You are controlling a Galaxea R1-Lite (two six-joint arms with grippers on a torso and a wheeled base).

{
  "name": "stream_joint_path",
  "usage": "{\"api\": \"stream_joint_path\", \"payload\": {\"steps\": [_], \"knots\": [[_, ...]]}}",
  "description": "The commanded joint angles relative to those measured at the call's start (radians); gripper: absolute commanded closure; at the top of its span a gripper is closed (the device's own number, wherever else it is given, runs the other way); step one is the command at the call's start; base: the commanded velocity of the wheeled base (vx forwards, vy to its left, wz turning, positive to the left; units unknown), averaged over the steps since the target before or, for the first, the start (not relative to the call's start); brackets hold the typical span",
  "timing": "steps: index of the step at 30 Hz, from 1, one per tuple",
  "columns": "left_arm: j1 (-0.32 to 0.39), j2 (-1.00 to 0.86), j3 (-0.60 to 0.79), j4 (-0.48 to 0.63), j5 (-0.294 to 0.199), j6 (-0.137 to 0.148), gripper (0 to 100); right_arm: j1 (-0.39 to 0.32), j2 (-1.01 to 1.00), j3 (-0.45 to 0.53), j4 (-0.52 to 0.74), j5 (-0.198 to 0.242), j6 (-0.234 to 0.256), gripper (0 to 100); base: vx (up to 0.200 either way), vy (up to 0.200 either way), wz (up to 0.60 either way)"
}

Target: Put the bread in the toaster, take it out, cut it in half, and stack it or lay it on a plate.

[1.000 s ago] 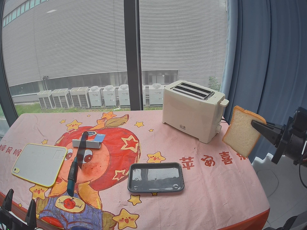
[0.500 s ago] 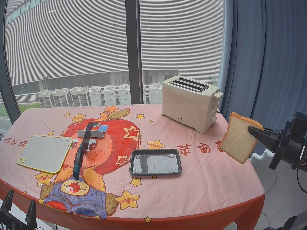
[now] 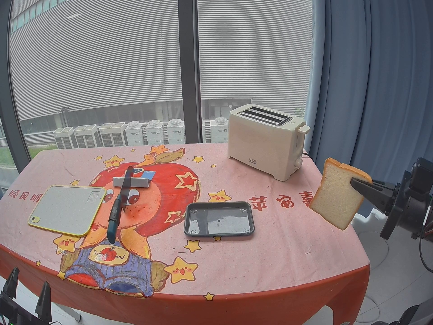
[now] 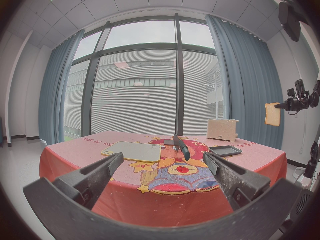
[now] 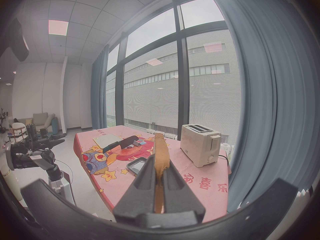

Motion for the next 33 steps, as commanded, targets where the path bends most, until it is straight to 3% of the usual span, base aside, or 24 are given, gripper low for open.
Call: {"api": "stream_joint_path", "payload": {"steps": [1, 33], "knots": [[0.000, -0.010, 0.015, 0.000, -0.001, -0.001, 0, 0.001, 0.005, 0.000, 0.000, 0.000, 0.000, 100, 0.000, 0.000, 0.00], [0.000, -0.010, 0.015, 0.000, 0.000, -0.001, 0, 0.007, 0.010, 0.011, 0.001, 0.000, -0.002, 100, 0.000, 0.188, 0.00]]}}
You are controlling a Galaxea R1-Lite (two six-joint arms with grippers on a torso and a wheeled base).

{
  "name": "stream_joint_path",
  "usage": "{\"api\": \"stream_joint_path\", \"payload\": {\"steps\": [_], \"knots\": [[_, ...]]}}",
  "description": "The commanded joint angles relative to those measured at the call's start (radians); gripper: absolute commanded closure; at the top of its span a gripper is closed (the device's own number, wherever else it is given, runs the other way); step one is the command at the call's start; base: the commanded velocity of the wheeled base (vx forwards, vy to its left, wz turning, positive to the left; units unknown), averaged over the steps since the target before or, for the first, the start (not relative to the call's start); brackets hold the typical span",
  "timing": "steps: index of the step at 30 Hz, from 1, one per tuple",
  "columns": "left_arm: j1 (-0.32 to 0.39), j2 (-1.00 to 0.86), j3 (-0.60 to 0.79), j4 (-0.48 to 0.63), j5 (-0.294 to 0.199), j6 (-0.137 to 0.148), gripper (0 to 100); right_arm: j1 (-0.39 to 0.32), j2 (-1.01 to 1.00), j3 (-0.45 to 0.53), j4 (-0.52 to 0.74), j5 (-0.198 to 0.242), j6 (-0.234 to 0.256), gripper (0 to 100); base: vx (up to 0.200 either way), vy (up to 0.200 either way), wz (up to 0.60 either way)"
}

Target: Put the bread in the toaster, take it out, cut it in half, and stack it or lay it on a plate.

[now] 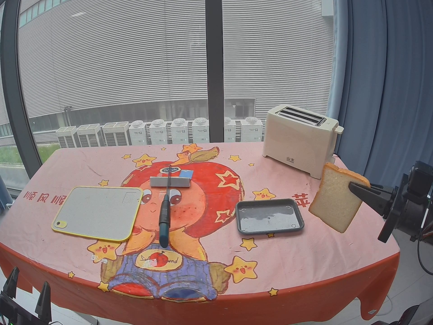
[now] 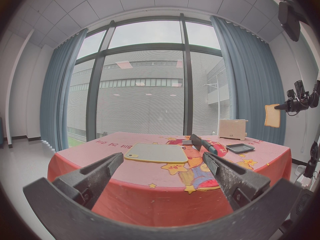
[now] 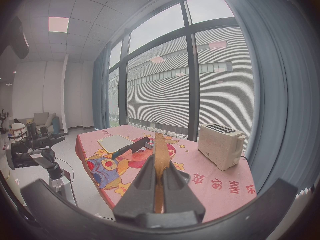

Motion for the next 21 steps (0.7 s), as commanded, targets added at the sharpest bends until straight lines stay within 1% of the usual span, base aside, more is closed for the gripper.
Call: {"api": "stream_joint_path", "payload": {"steps": [1, 21], "knots": [[0.000, -0.010, 0.015, -0.001, 0.001, -0.001, 0, 0.003, 0.004, -0.002, -0.002, 0.001, -0.001, 100, 0.000, 0.200, 0.00], [0.000, -0.010, 0.015, -0.001, 0.001, -0.001, 0, 0.009, 0.034, 0.004, -0.002, 0.001, -0.002, 100, 0.000, 0.200, 0.00]]}}
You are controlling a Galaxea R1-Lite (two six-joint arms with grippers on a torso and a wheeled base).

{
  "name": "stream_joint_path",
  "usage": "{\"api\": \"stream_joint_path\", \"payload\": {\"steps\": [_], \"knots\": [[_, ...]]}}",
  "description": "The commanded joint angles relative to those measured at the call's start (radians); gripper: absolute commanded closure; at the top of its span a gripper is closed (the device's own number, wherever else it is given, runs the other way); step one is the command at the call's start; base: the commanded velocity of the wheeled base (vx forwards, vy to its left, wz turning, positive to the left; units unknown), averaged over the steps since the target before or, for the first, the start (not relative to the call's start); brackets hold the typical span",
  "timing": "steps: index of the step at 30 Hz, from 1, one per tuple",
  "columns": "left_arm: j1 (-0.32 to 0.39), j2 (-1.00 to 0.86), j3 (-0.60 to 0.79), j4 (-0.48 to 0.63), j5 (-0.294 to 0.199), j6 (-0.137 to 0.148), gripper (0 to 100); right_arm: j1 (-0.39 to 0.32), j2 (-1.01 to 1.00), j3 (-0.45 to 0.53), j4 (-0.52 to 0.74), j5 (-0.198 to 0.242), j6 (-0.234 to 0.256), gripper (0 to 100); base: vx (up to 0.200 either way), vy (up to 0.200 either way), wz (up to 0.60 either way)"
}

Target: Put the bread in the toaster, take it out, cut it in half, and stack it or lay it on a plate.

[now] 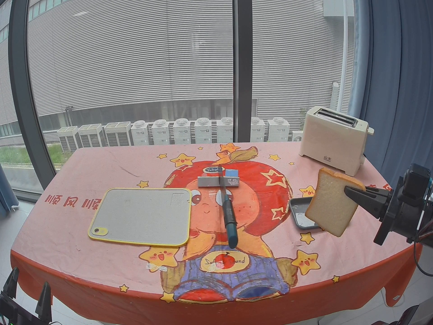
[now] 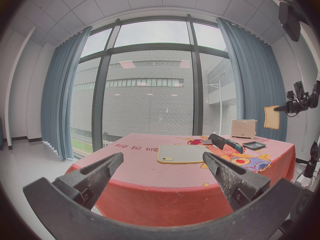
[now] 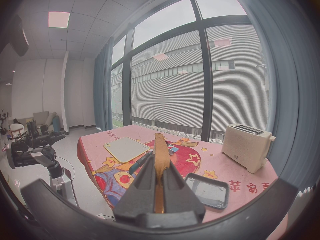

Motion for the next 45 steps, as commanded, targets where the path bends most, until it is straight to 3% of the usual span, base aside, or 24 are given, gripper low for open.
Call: {"api": "stream_joint_path", "payload": {"steps": [1, 30, 45], "knots": [[0.000, -0.010, 0.015, 0.000, 0.000, -0.001, 0, 0.001, 0.011, -0.001, 0.000, 0.001, -0.001, 100, 0.000, 0.200, 0.00], [0.000, -0.010, 0.015, 0.000, 0.001, -0.001, 0, 0.017, 0.028, 0.009, 0.000, 0.001, -0.001, 100, 0.000, 0.200, 0.00], [0.000, -0.010, 0.015, 0.000, 0.001, -0.001, 0, 0.036, 0.048, 0.016, -0.002, -0.003, 0.004, 100, 0.000, 0.000, 0.00]]}}
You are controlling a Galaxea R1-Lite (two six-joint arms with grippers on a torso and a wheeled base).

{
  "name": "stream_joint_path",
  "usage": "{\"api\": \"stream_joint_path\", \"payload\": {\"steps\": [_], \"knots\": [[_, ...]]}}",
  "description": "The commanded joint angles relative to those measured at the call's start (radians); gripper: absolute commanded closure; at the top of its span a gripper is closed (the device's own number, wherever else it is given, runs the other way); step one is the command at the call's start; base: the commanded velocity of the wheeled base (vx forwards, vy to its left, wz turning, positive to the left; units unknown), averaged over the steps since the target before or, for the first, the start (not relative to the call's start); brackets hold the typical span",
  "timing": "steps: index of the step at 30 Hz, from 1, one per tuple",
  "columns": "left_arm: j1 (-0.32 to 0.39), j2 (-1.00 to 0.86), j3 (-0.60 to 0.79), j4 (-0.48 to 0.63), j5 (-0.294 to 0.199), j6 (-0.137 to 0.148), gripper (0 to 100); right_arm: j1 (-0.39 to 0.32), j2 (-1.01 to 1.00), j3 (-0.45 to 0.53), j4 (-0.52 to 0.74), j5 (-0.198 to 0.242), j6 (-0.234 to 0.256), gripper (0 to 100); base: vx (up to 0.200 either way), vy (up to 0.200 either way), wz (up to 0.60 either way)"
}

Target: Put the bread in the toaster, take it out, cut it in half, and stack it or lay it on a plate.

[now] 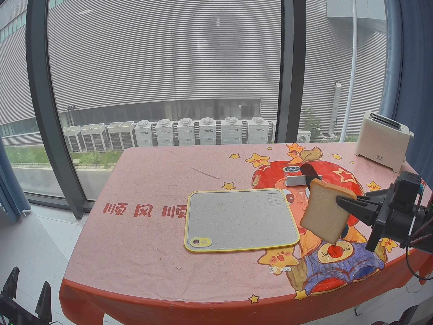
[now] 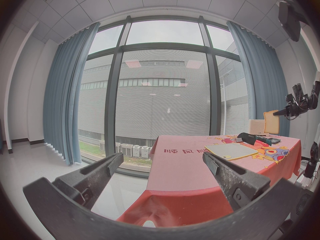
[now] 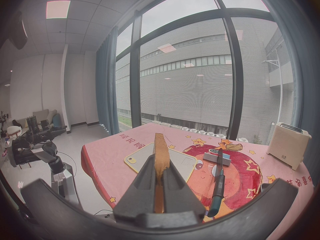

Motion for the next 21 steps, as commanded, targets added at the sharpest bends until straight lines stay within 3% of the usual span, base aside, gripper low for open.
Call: {"api": "stream_joint_path", "payload": {"steps": [1, 11, 16, 21], "knots": [[0.000, -0.010, 0.015, 0.000, 0.001, -0.001, 0, 0.017, 0.006, 0.003, -0.002, -0.002, 0.003, 100, 0.000, 0.000, 0.00], [0.000, -0.010, 0.015, 0.000, 0.001, -0.001, 0, 0.017, 0.039, -0.002, -0.003, 0.000, 0.018, 100, 0.000, 0.000, 0.00], [0.000, -0.010, 0.015, 0.000, 0.001, -0.001, 0, 0.037, 0.082, -0.014, -0.022, -0.002, 0.068, 100, 0.000, 0.000, 0.00], [0.000, -0.010, 0.015, 0.000, 0.001, -0.001, 0, 0.071, 0.138, -0.014, -0.123, -0.003, 0.184, 100, 0.000, 0.000, 0.00]]}}
